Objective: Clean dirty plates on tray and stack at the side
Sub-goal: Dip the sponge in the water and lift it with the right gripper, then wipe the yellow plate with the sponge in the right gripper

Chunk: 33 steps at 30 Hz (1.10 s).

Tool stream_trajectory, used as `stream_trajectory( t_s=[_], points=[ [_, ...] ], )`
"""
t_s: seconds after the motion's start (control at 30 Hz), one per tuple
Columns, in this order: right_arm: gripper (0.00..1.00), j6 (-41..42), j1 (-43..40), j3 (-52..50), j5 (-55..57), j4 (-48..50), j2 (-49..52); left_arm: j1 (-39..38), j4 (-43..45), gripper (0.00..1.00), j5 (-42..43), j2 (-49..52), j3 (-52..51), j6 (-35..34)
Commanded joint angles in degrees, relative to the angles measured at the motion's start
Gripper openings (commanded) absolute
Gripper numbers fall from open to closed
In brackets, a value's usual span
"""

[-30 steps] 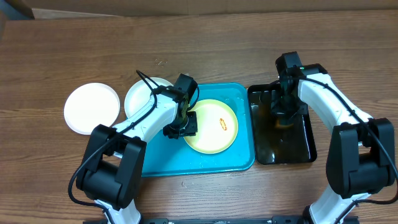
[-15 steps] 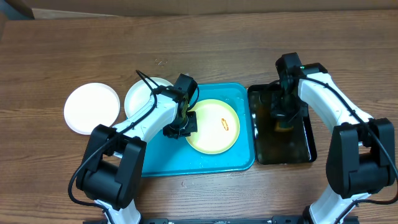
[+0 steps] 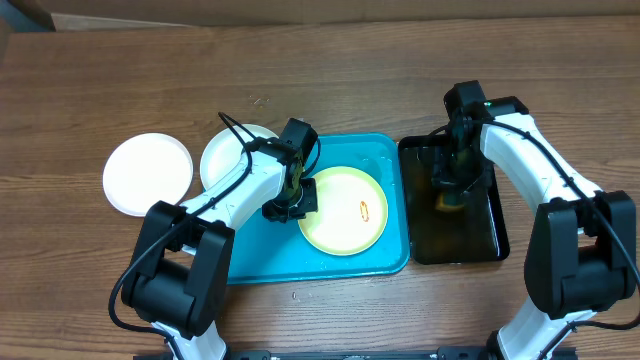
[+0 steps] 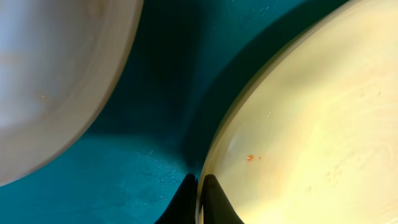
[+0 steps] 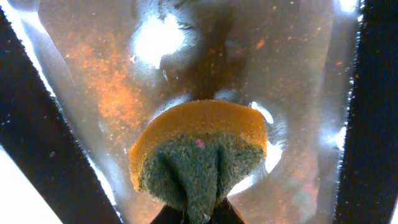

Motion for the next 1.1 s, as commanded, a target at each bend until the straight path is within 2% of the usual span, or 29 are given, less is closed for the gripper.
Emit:
stream_trajectory(
  t_s=[0.0, 0.33, 0.57, 0.67, 0.8, 1.0, 1.07],
  points=[
    [0.04, -0.8, 0.0, 1.8, -4.3, -0.5, -1.5, -0.5, -0.2, 0.04, -0.8, -1.2, 0.6, -0.1],
    [0.04, -2.1, 0.8, 4.7, -21.9, 0.3, -1.5, -0.5, 0.5, 0.04, -1.2, -1.2, 0.6, -1.5],
    [0.04, -2.0, 8.3, 4.6, -22.3, 2.5, -1.5, -0.5, 0.5, 0.04, -1.2, -1.2, 0.6, -1.5],
    [0.04, -1.4, 12.3, 4.5, -18.4, 3.8, -1.5, -0.5, 0.5, 0.04, -1.3, -1.2, 0.6, -1.5],
    [0.04, 1.4, 18.9, 3.8, -7.9, 6.4, -1.3, -0.5, 0.4, 0.04, -1.3, -1.2, 0.6, -1.4],
    [0.04, 6.4, 24.8, 3.7, 6.8, 7.5, -1.2, -0.5, 0.2, 0.04, -1.4, -1.2, 0.6, -1.5],
    [0.04, 6.4, 25.6, 3.7, 7.5, 8.0, -1.2, -0.5, 0.2, 0.04, -1.4, -1.2, 0.6, -1.4]
  ],
)
